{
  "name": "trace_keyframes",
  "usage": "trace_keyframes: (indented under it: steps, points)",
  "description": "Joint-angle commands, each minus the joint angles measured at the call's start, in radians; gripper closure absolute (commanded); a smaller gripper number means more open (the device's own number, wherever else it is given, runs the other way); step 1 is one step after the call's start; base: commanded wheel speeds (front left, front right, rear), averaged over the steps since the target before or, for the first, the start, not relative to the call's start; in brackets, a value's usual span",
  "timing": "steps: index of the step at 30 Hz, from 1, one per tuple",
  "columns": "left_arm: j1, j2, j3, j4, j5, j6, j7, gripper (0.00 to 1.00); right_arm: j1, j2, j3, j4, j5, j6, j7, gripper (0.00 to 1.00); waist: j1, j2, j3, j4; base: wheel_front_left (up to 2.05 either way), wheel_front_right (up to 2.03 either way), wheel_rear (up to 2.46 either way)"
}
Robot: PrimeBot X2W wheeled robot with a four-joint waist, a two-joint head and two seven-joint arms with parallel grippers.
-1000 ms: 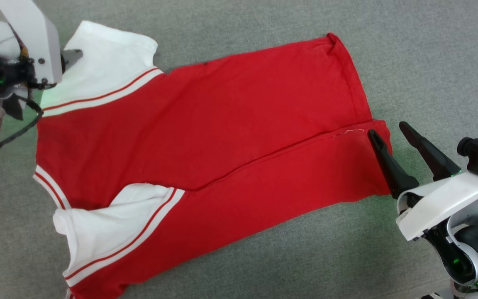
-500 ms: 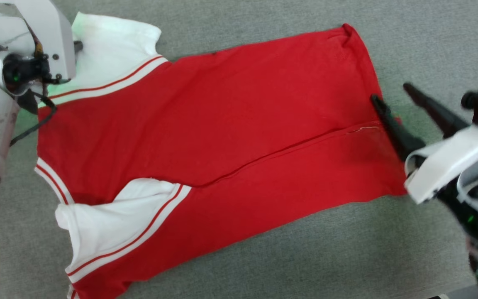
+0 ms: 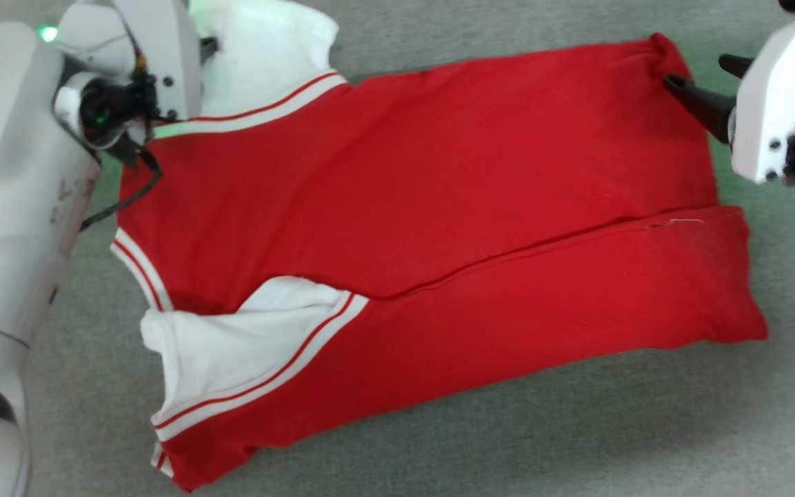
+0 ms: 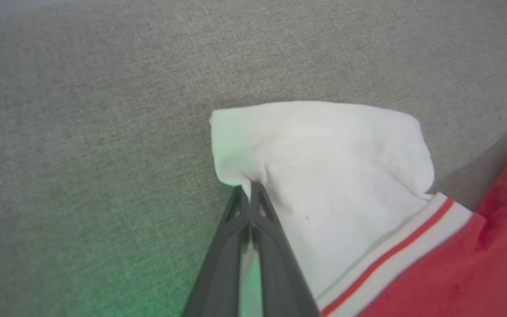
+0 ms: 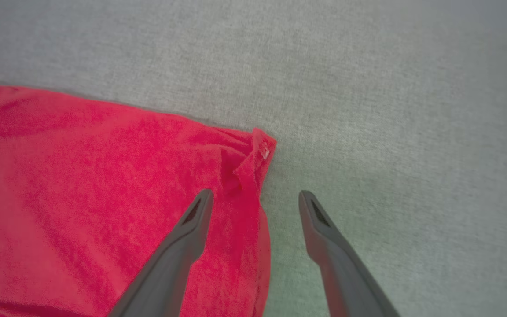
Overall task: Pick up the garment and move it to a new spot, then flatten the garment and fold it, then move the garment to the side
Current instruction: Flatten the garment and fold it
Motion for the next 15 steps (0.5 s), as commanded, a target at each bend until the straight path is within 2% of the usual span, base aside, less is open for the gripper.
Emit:
trace_keyframes:
  steps: [1, 10, 11, 12, 13, 15]
  points:
    - [0.0, -0.016, -0.018, -0.003, -0.01, -0.005, -0.004, 1.0, -0.043, 0.016, 0.011, 0.053, 0.011, -0.001, 0.012, 0.0, 0.0, -0.0001, 0.027, 0.035, 0.0, 0.0, 0.0]
    - [-0.021, -0.041, -0.066, -0.018, -0.069, -0.005, -0.046, 1.0, -0.154, 0.005, 0.153, 0.281, 0.001, -0.001, -0.002, 0.0, 0.0, -0.0001, 0.038, 0.081, 0.0, 0.0, 0.0]
    - [-0.02, -0.046, -0.069, -0.023, -0.078, -0.005, -0.051, 1.0, -0.162, 0.006, 0.161, 0.293, 0.006, -0.001, -0.022, 0.29, 0.0, -0.0001, 0.034, 0.085, 0.0, 0.0, 0.0]
    - [-0.018, -0.047, -0.072, -0.028, -0.089, -0.005, -0.057, 1.0, -0.168, 0.007, 0.169, 0.306, 0.012, -0.001, -0.04, 0.69, 0.0, -0.0001, 0.031, 0.087, 0.0, 0.0, 0.0]
    - [-0.013, -0.05, -0.075, -0.031, -0.1, -0.005, -0.064, 1.0, -0.169, 0.007, 0.181, 0.321, 0.016, -0.001, -0.052, 1.0, 0.0, -0.0001, 0.025, 0.09, 0.0, 0.0, 0.0]
    - [-0.006, -0.048, -0.087, -0.039, -0.115, -0.005, -0.078, 1.0, -0.168, 0.004, 0.2, 0.346, 0.03, -0.001, -0.071, 1.0, 0.0, -0.0001, 0.007, 0.096, 0.0, 0.0, 0.0]
